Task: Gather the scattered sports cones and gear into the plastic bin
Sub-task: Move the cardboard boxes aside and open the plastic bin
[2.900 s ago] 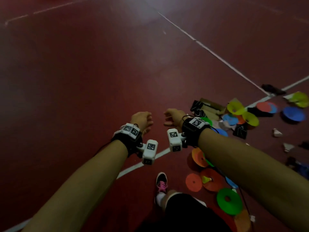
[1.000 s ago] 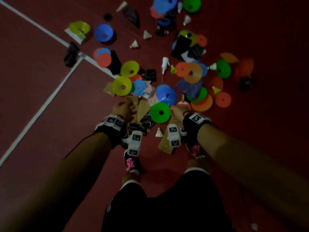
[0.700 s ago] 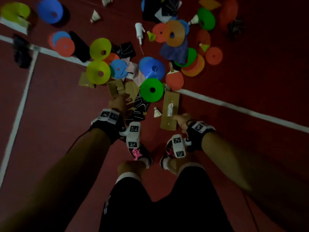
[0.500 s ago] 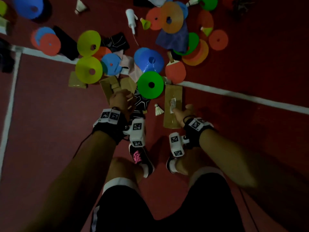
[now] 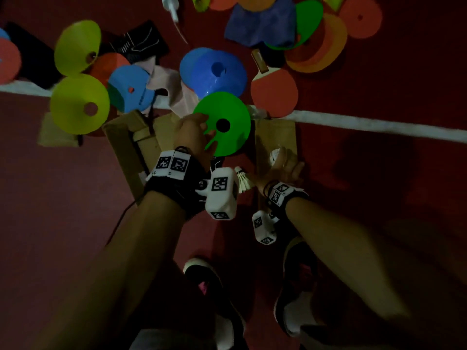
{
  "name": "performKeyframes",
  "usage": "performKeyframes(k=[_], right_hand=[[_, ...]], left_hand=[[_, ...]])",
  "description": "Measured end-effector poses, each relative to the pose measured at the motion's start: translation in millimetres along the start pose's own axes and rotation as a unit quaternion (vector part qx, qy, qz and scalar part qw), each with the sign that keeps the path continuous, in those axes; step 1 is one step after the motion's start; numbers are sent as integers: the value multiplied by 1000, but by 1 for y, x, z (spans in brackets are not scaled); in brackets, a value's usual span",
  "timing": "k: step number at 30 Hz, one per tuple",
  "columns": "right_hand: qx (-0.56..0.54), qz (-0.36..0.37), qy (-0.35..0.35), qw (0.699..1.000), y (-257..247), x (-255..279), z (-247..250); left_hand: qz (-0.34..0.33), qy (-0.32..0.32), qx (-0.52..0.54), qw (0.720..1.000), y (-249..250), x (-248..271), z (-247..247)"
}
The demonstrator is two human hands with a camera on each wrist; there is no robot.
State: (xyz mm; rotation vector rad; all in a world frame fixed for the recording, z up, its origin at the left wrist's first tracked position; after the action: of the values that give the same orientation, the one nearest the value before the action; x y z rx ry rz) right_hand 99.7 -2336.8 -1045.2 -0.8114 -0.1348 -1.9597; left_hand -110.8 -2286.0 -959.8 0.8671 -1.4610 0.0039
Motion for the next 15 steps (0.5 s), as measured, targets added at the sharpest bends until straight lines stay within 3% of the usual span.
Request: performKeyframes(k=[2,6,8,11,12,15], right_hand=[[14,-27,3,1000,5,-11,-15],[23,-74,33,996,22,-26,-28],[27,-75,37,996,30,-29,-18],[-5,-41,-126,991,23,-35,-15],[-33,-53,-133,989,18,-36,-4],[-136,-108,-29,984,1,-32,46]], left_hand=[[0,-33,-3,999,0,-9,-21],[-98,-58,-22,993,24,-8,-47],[-96,-70,-18,993,23,-7,-48],[-60,-79,-30,995,11,-4,-39],[-67,-75,-44,994,13,-5,-36],[-110,-64,-34,991,34,-4,-31]])
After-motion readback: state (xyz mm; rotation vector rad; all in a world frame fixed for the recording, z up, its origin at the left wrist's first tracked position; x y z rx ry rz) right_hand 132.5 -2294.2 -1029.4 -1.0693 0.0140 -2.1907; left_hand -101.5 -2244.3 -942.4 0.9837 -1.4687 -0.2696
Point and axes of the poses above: each hand's wrist, its own x-axis away from the middle knuckle, its own z-axis out of the back of the hand, y = z × x, the point moved 8 cm from there along -x, towards the middle knuckle, and after that the axes turned 3 degrees about -y, right-handed, at the moved point
